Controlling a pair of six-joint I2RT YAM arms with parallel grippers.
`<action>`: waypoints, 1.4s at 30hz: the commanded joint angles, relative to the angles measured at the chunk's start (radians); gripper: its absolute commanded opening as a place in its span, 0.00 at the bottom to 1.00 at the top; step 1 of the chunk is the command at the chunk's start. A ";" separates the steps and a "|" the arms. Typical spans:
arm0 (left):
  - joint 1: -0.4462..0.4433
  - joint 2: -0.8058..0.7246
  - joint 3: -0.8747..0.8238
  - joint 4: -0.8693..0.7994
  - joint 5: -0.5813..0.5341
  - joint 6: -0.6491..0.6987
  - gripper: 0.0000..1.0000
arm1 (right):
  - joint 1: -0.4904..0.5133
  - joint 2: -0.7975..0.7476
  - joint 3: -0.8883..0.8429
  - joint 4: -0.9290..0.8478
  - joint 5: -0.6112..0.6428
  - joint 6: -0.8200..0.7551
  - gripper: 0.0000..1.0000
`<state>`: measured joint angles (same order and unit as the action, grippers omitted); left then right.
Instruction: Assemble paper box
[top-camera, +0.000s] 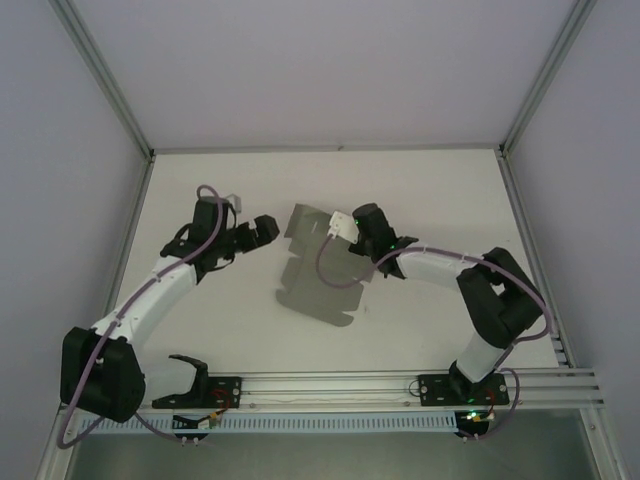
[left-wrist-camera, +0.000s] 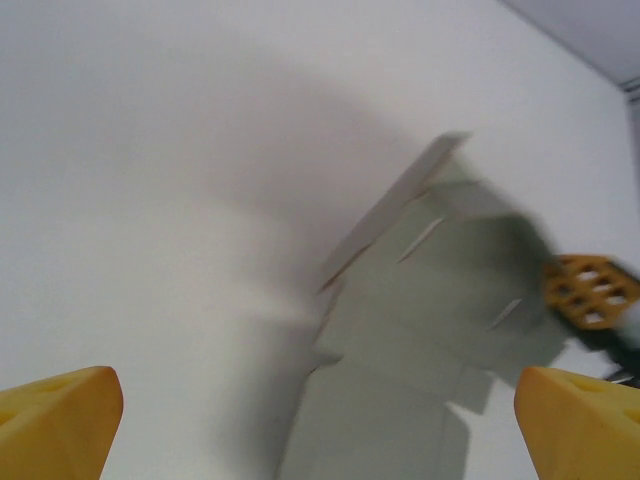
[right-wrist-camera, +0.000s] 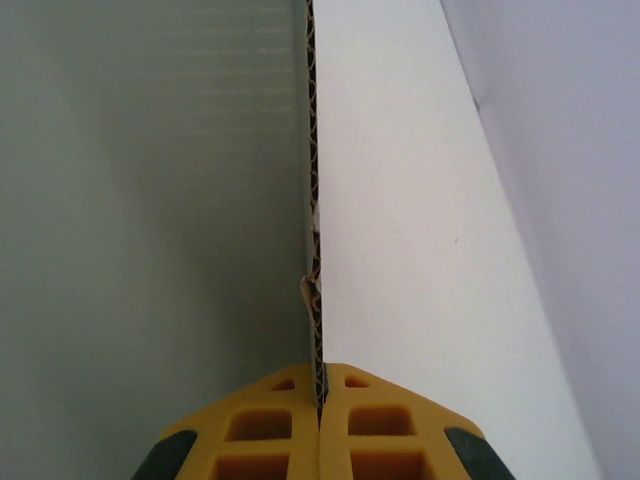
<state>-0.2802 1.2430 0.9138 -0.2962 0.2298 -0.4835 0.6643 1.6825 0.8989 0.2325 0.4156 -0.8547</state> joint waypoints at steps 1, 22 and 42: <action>-0.006 0.040 0.110 0.033 0.106 -0.017 1.00 | 0.023 0.028 -0.038 0.244 0.064 -0.190 0.01; -0.140 0.473 0.461 -0.007 0.179 -0.058 0.81 | 0.083 -0.022 -0.097 0.377 0.072 -0.187 0.01; -0.168 0.540 0.424 0.114 0.197 -0.154 0.23 | 0.096 -0.003 -0.110 0.427 0.081 -0.145 0.01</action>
<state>-0.4343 1.7756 1.3533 -0.2333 0.4065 -0.6102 0.7410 1.6867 0.8017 0.6071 0.5232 -1.0248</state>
